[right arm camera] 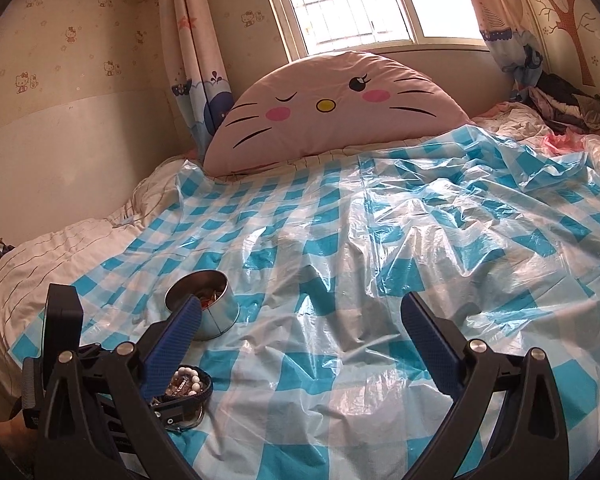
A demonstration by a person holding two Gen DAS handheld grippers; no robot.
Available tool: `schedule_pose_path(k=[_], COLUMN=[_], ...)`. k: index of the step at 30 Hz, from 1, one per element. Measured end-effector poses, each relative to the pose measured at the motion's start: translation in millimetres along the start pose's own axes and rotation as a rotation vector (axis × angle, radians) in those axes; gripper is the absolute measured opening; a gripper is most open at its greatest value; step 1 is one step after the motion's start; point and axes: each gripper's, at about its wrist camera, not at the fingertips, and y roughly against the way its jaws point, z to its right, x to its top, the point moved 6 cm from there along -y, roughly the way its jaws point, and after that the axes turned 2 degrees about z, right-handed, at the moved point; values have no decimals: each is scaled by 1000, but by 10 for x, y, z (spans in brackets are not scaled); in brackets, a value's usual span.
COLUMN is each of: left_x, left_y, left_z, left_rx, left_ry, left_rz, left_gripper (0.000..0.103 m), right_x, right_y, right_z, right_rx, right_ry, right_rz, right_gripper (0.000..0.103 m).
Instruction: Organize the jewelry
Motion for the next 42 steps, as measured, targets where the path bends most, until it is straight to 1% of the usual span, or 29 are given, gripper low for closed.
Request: schedule_pose_path(k=[1,2,6,9,11,13,14,17,19,21,22,24,28,30,32,34,36,37,38,39,40,41,42], left_x=[-5,-16,8,84,140,163,151,55,-26,-47,-39,-40,-64,-56,-48,-40,-15,1,18,29,29,19,1], left_y=[-23,-51,-18,111,201,244,238,159,94,84,88,106,209,247,281,285,270,263,251,230,192,139,81], left_z=[-15,-29,-135,-315,-486,-674,-768,-1010,-1103,-1117,-1108,-1085,-1096,-1153,-1229,-1310,-1379,-1390,-1384,-1370,-1350,-1318,-1292], left_rx=[-9,-33,-82,-94,-79,-52,-35,23,28,30,36,27,2,19,34,65,123,148,169,197,220,231,231], left_ry=[19,42,115,186,235,280,298,344,367,356,341,320,300,295,303,313,304,292,273,247,216,188,169], left_rz=[0,-8,10,63,101,121,120,88,57,46,42,32,31,36,45,53,62,68,74,74,65,45,21], left_gripper=[87,77,72,72,72,72,72,73,74,75,76,79,83,84,84,84,84,84,81,71,65,52,33], right_x=[-2,-4,-17,-34,-63,-142,-211,-472,-605,-695,-733,-781,-752,-747,-769,-804,-847,-877,-913,-940,-953,-952,-943], right_y=[-2,-3,-16,-34,-57,-137,-204,-431,-557,-676,-736,-859,-1026,-1097,-1162,-1207,-1229,-1247,-1263,-1262,-1255,-1241,-1227], right_z=[-1,-3,-27,-93,-187,-349,-450,-755,-899,-981,-996,-964,-790,-741,-739,-767,-828,-863,-892,-913,-935,-951,-954], right_rx=[3,5,12,19,42,99,134,231,282,330,349,376,426,435,452,470,489,494,497,501,509,518,517], right_ry=[0,0,4,28,61,108,132,198,208,194,181,135,18,5,6,16,39,55,67,74,78,81,86], right_rz=[-1,-1,-6,-16,-33,-87,-132,-283,-348,-403,-430,-475,-515,-531,-554,-578,-599,-612,-627,-637,-641,-638,-630], right_gripper=[96,96,96,96,96,96,96,95,95,87,73,64,51,48,48,47,44,38,31,29,22,17,15])
